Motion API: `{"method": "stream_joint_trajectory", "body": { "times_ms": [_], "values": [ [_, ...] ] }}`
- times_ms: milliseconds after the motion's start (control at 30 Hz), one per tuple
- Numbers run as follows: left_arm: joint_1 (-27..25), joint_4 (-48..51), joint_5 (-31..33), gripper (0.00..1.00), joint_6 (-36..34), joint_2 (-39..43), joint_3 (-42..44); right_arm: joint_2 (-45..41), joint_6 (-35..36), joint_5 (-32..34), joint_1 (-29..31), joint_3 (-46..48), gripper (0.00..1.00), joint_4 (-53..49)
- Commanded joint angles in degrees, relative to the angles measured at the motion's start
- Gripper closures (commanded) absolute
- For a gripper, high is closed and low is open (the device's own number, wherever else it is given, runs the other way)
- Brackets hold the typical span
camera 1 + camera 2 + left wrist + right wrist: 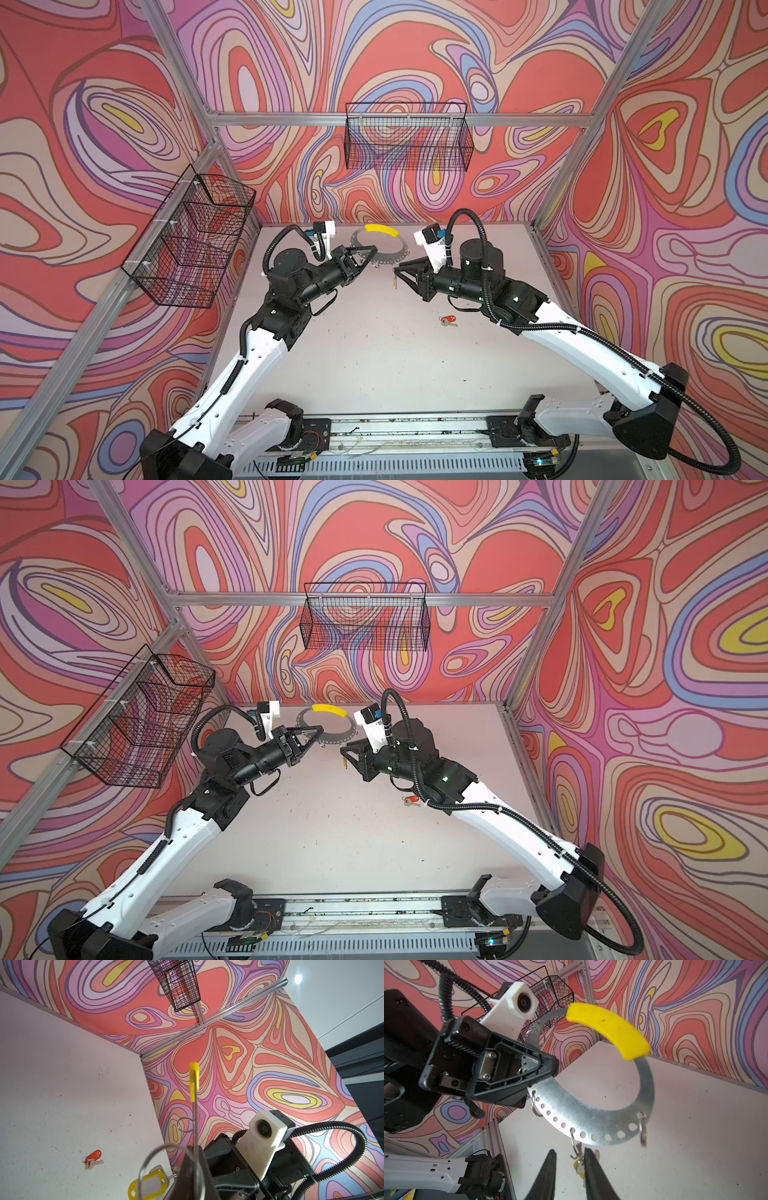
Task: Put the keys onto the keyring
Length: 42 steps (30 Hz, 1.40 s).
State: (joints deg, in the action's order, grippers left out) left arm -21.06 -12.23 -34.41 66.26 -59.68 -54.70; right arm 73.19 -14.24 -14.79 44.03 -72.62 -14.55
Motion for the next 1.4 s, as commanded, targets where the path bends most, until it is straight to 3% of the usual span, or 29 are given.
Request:
{"method": "stream_joint_trajectory", "body": {
  "times_ms": [0, 833, 1133, 1367],
  "values": [
    [-0.3, -0.9, 0.1, 1.00, 0.4, 0.7, -2.0, -1.6, -0.4, 1.6, 0.3, 1.3, 0.75, 1.3],
    [-0.2, -0.3, 0.3, 1.00, 0.1, 1.7, -0.8, 0.9, -2.5, -1.3, 0.3, 0.4, 0.86, 8.2],
    [-0.2, 1.6, 0.3, 1.00, -0.7, 2.1, -0.2, 1.4, -4.0, -0.5, 0.3, 0.3, 1.00, 7.9],
    [-0.2, 6.7, 1.0, 1.00, -4.9, 2.1, 0.1, 1.3, -6.6, 2.8, 0.3, -1.1, 1.00, 1.8]
  ]
}}
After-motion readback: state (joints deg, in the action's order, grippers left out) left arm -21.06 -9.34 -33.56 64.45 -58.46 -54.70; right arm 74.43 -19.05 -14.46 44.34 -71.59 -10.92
